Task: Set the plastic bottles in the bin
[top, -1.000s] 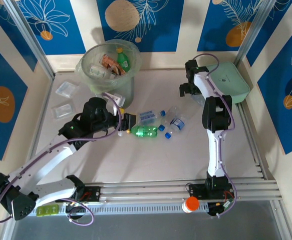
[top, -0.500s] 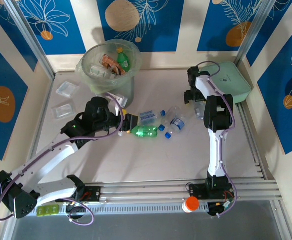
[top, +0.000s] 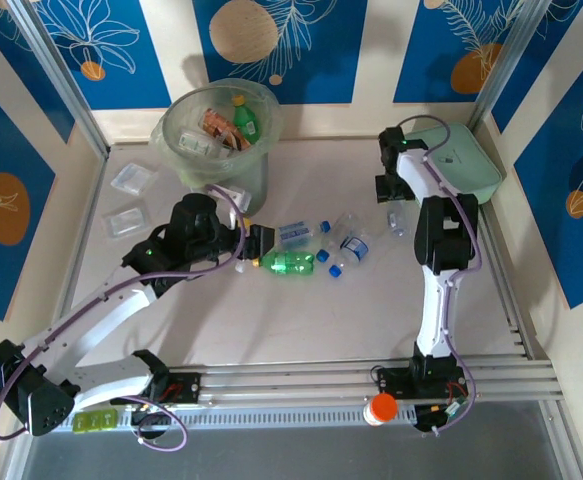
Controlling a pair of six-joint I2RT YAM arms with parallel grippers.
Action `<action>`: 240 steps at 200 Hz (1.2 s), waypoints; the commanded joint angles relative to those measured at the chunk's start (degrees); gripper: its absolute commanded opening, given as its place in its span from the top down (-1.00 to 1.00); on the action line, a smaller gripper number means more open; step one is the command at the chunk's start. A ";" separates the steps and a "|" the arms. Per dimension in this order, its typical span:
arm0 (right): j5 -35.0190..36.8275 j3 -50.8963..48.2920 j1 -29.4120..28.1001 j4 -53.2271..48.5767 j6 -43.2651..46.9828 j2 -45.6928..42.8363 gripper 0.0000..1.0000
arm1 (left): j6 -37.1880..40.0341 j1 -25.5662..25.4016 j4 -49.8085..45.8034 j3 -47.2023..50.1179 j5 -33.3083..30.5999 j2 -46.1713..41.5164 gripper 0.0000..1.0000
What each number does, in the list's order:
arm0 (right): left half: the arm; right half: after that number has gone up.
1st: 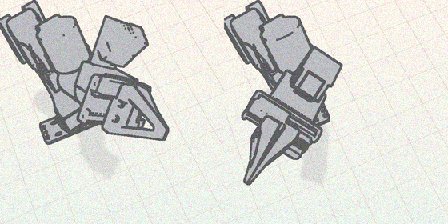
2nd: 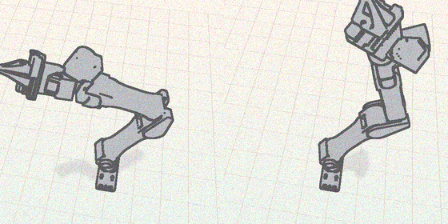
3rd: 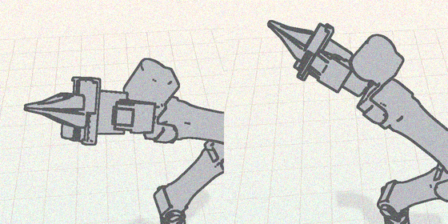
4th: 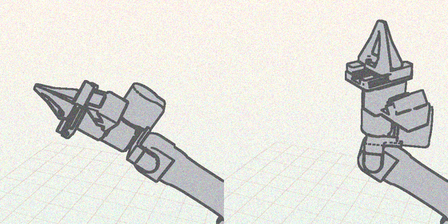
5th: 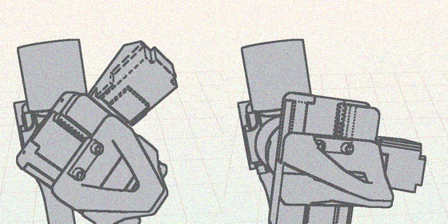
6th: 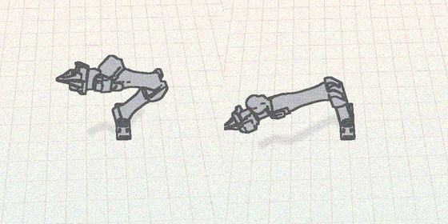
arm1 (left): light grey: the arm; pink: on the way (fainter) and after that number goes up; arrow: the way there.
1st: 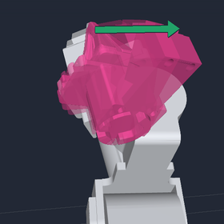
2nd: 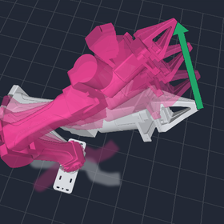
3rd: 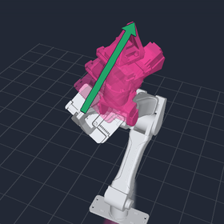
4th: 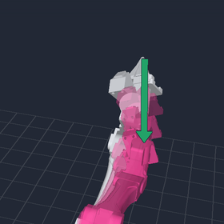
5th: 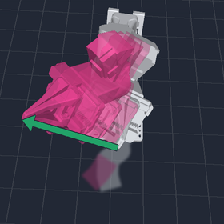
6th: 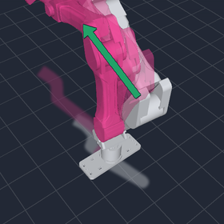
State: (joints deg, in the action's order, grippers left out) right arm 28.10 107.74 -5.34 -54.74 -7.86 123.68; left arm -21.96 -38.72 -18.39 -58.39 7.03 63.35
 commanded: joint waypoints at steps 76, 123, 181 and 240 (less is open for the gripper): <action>-22.75 -22.06 -6.21 12.63 -15.77 -40.35 0.01 | -9.00 0.40 2.02 -6.56 11.42 0.41 -0.95; -32.82 -33.66 -9.81 20.45 -24.97 -56.18 0.01 | -10.48 -1.59 4.22 -9.82 18.73 4.75 -0.99; -39.98 -38.33 -15.41 25.67 -33.64 -64.92 0.02 | -9.50 -8.34 3.65 -14.93 19.65 9.16 -0.99; -43.69 -41.47 -18.90 33.58 -39.39 -67.78 0.00 | -13.17 -11.59 11.73 -16.04 25.69 13.69 -0.99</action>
State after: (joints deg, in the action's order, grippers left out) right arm -12.62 67.42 -23.31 -26.20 -43.81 57.43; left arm -32.40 -49.67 -12.99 -73.78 27.57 76.03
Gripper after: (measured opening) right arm 0.500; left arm 0.993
